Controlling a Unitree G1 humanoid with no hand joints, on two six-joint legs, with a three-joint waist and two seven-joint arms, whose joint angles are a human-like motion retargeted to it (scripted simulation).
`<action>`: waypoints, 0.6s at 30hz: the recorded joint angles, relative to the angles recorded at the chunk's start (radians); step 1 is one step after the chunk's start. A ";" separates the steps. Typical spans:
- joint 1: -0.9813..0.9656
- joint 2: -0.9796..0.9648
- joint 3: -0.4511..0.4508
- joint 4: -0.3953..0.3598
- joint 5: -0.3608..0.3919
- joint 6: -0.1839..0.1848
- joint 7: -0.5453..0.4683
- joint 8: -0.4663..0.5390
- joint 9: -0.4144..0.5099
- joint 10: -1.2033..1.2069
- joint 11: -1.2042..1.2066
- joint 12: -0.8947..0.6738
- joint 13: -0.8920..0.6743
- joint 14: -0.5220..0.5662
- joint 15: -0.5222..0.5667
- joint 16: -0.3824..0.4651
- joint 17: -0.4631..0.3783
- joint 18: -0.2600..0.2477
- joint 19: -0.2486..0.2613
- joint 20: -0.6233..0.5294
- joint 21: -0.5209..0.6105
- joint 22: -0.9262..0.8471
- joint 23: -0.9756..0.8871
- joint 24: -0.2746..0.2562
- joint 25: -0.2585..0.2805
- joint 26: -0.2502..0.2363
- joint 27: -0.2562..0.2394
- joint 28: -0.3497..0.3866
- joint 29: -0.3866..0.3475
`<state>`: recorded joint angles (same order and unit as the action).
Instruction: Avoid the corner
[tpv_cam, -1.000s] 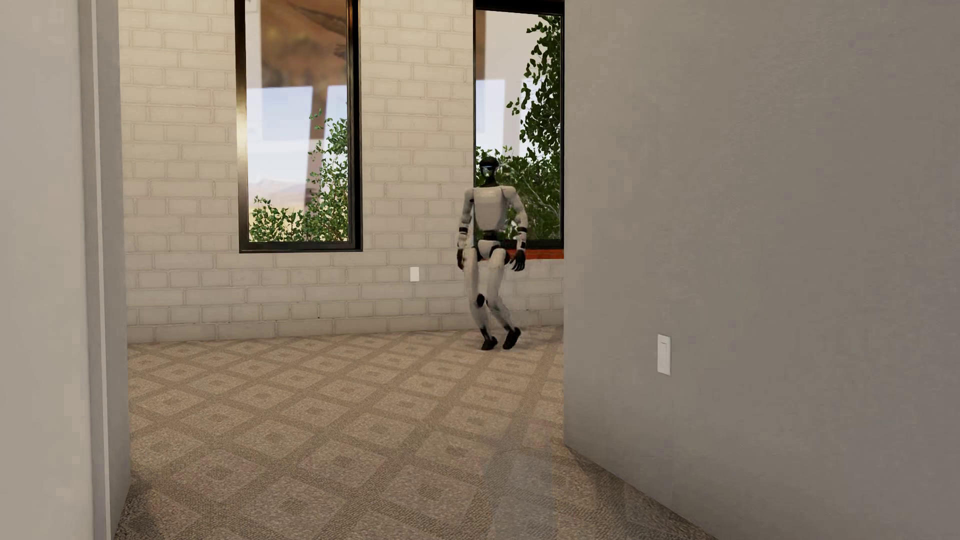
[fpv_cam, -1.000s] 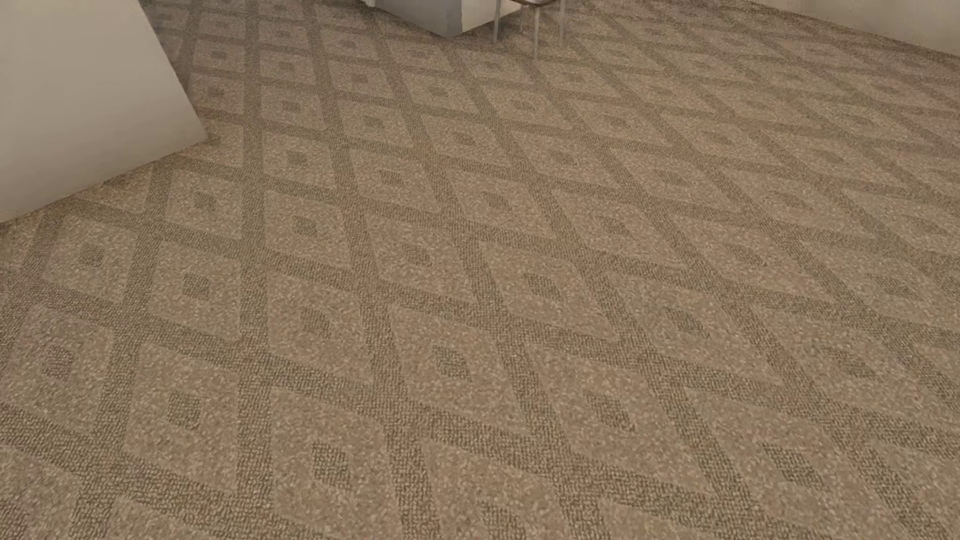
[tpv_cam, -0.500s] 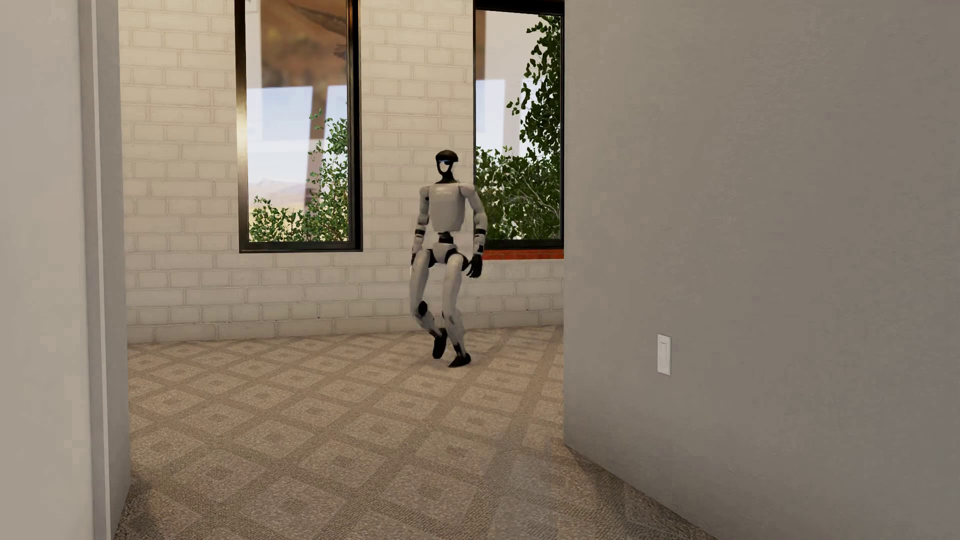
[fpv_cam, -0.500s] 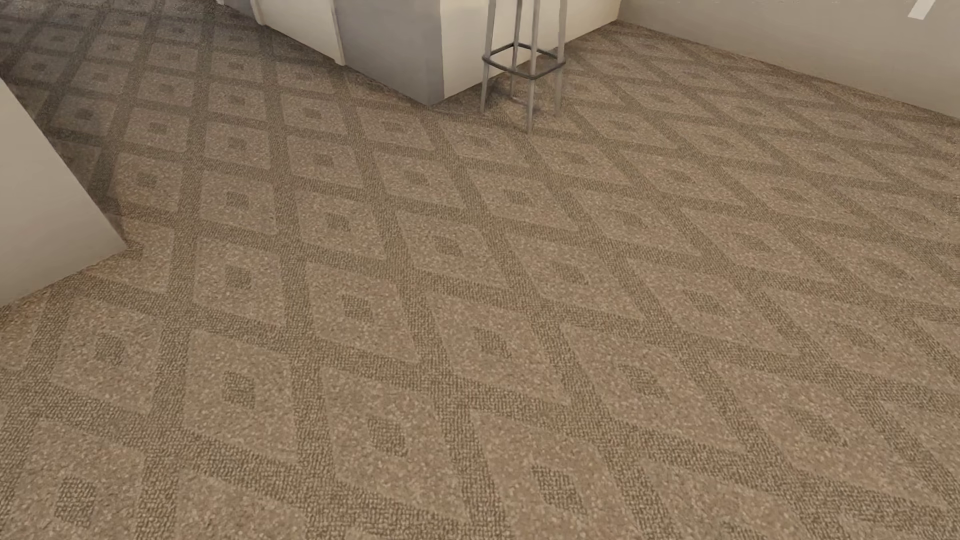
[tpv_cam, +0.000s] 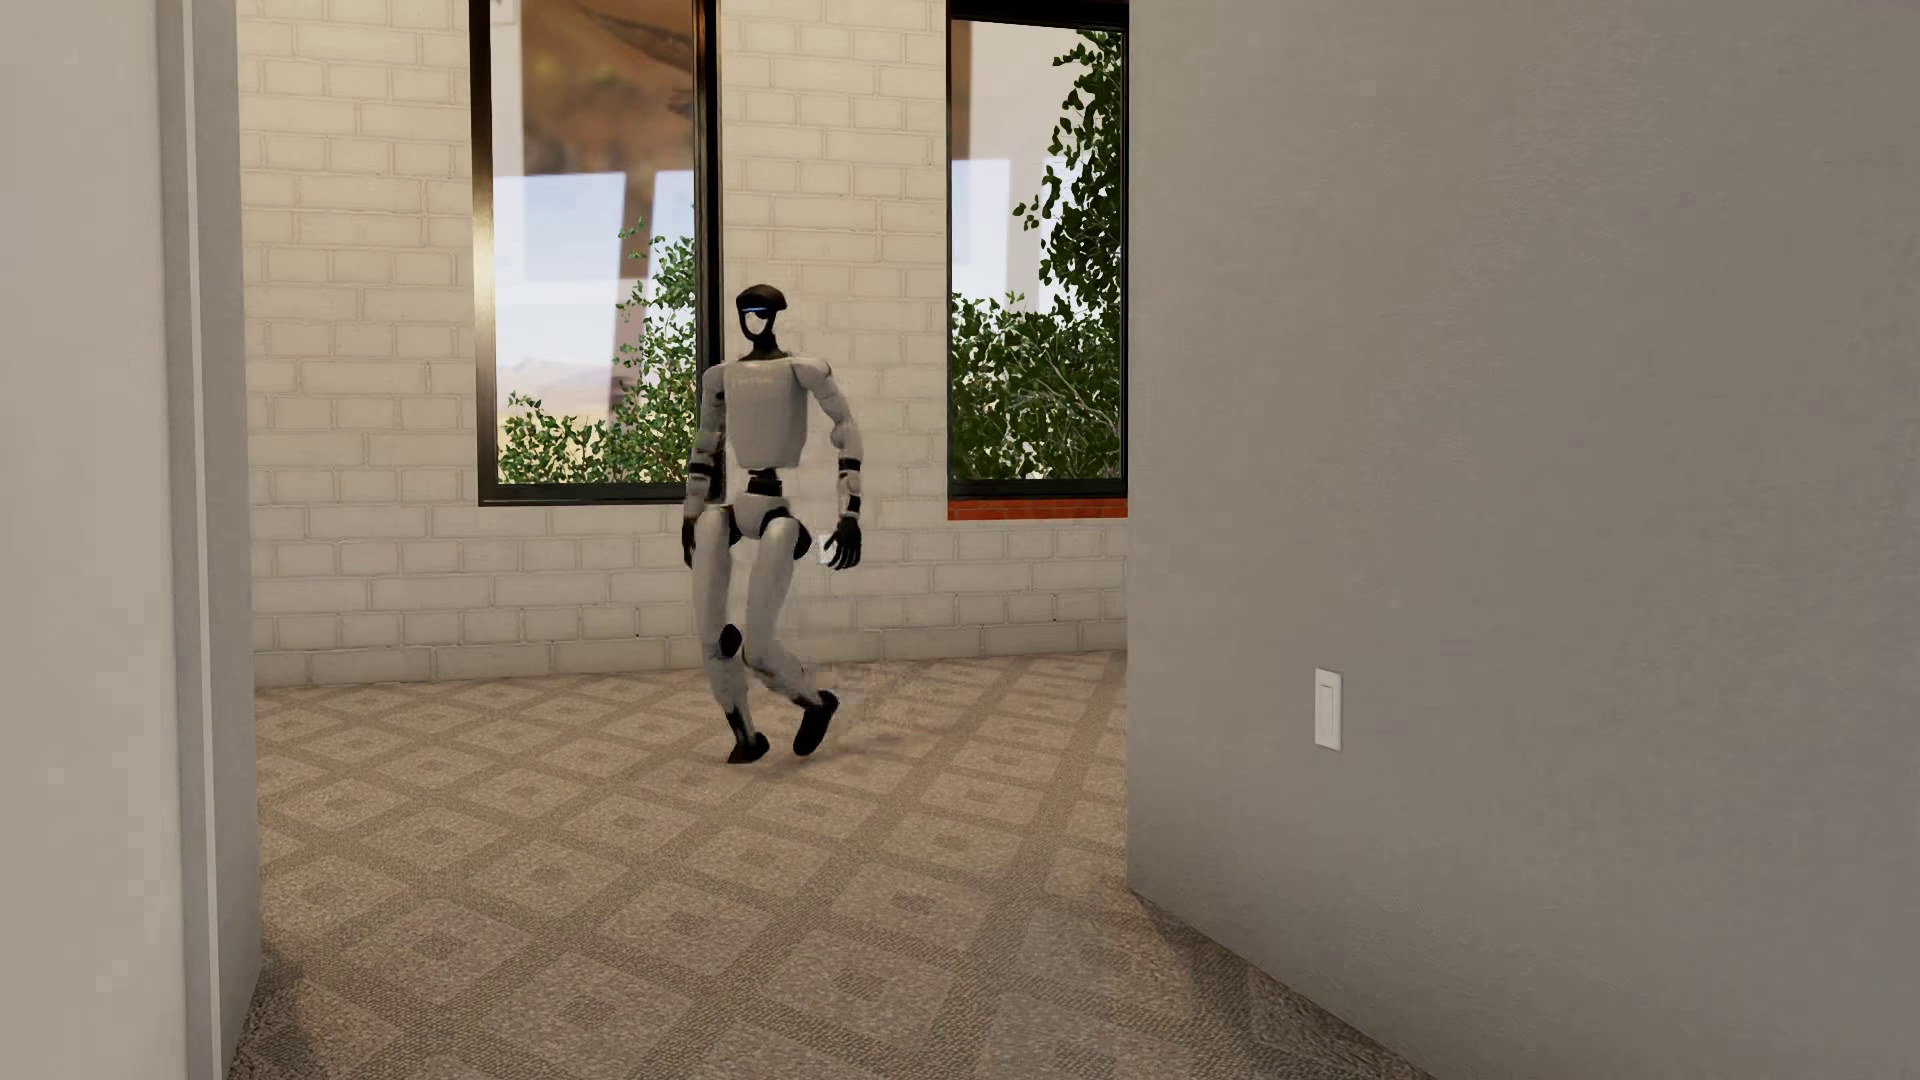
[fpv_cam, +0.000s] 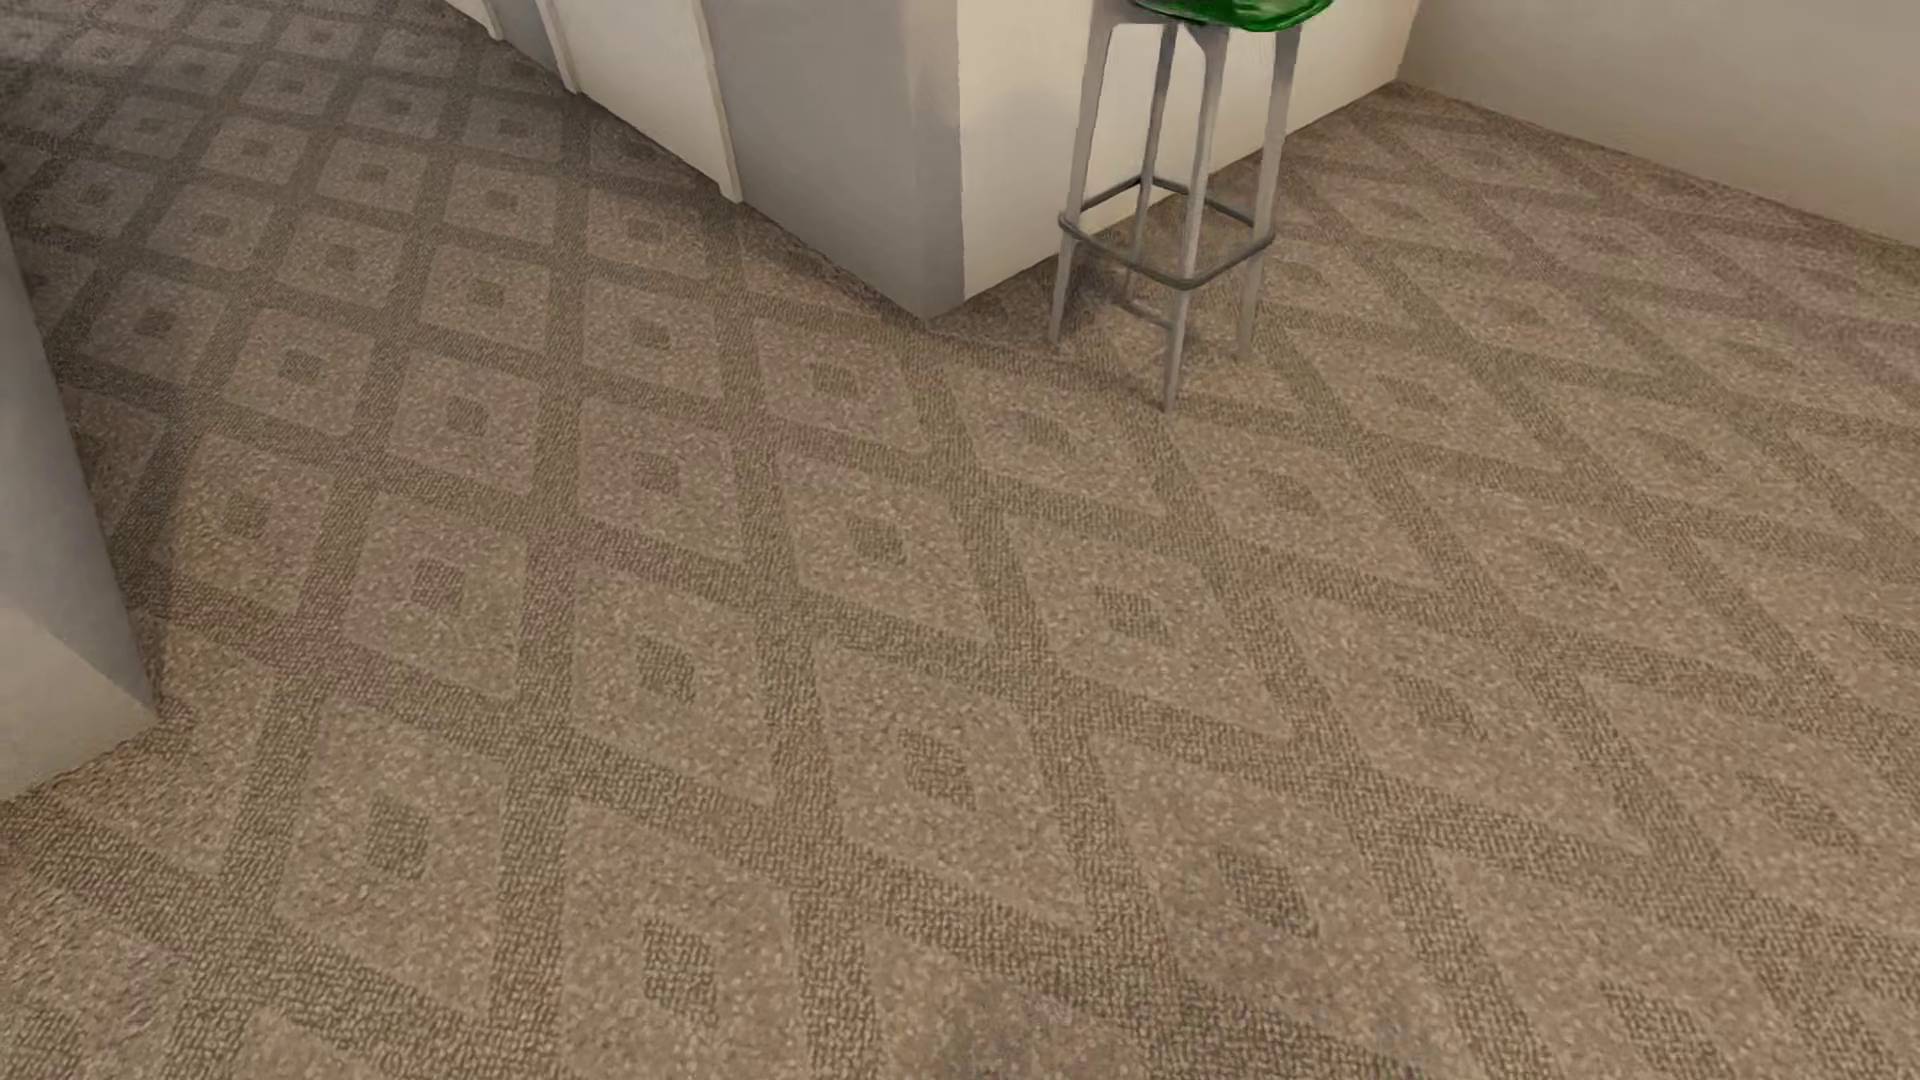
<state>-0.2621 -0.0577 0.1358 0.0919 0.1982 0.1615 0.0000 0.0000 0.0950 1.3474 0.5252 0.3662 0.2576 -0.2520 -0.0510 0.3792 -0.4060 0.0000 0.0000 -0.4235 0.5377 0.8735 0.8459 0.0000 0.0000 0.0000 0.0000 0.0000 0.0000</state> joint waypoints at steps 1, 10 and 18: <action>-0.076 0.106 0.057 -0.012 -0.021 -0.014 0.000 0.000 -0.002 -0.134 -0.064 0.028 -0.016 0.012 -0.093 0.006 -0.007 0.000 0.000 0.000 -0.031 0.021 -0.037 0.000 0.000 0.000 0.000 0.000 0.000; -0.287 0.342 0.138 -0.075 -0.191 -0.031 0.000 0.000 -0.034 -0.456 0.396 0.091 -0.078 -0.015 0.094 0.023 0.016 0.000 0.000 -0.022 -0.182 0.227 -0.092 0.000 0.000 0.000 0.000 0.000 0.000; 0.434 -0.422 -0.258 -0.129 -0.132 0.060 0.000 0.000 -0.026 -0.859 0.274 -0.081 0.145 0.149 0.336 -0.007 0.032 0.000 0.000 0.007 0.023 -0.222 0.122 0.000 0.000 0.000 0.000 0.000 0.000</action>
<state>0.1720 -0.4793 -0.1226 -0.0369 0.0659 0.2217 0.0000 0.0000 0.0687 0.4883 0.7988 0.2850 0.4030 -0.1032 0.2855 0.3719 -0.3738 0.0000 0.0000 -0.4164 0.5609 0.6517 0.9677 0.0000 0.0000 0.0000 0.0000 0.0000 0.0000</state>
